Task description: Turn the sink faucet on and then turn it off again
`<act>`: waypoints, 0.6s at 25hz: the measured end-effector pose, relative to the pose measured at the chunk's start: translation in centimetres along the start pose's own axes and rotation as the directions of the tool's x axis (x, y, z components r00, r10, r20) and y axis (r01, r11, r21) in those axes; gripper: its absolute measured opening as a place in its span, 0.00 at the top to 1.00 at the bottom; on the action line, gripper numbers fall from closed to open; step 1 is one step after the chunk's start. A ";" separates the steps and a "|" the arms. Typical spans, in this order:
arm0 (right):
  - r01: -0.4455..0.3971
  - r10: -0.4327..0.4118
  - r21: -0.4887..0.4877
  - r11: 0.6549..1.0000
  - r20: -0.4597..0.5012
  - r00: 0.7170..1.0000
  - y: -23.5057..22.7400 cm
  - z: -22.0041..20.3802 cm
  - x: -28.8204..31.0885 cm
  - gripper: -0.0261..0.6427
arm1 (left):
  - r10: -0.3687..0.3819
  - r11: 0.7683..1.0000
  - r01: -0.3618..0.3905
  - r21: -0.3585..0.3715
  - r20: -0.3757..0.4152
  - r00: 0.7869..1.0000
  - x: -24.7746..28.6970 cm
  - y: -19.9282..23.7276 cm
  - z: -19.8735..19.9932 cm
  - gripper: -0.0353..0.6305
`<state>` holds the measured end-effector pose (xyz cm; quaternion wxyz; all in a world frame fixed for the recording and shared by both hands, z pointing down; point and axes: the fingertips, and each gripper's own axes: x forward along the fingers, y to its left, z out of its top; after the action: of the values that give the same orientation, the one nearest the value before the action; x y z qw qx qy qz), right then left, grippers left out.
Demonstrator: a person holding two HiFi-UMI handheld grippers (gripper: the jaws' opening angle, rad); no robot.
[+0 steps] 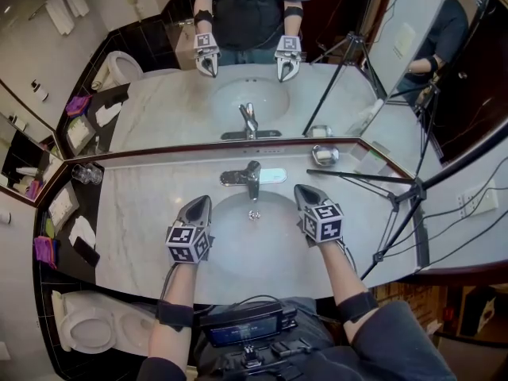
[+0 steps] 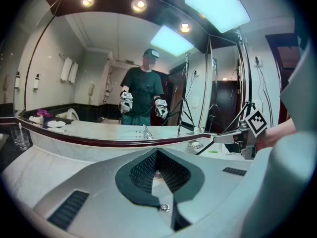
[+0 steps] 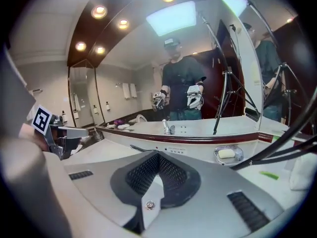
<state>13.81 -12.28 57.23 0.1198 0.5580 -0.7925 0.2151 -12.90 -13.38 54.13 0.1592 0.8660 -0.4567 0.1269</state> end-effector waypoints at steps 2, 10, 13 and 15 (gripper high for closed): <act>0.009 -0.010 0.043 0.999 0.012 1.000 -0.4 -0.4 -0.8 0.94 | -0.003 1.000 0.003 -0.001 -0.001 1.000 -0.1 -0.1 0.0 0.96; 0.020 -0.022 0.087 0.996 0.024 0.999 -1.0 -1.4 -1.9 0.94 | -0.004 1.000 0.005 0.016 -0.020 1.000 0.1 -0.2 -0.2 0.96; 0.020 -0.021 0.073 0.997 0.015 1.000 -1.0 -1.6 -1.8 0.93 | -0.008 1.000 0.008 -0.001 -0.015 1.000 0.2 -0.3 -0.2 0.96; 0.019 -0.020 0.061 0.998 0.013 1.000 -1.0 -1.7 -1.6 0.93 | -0.007 1.000 0.007 -0.006 -0.011 1.000 0.3 -0.3 -0.2 0.96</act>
<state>15.23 -10.41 58.20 0.0996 0.5707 -0.7808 0.2340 -12.52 -13.42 54.38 0.1646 0.8663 -0.4534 0.1296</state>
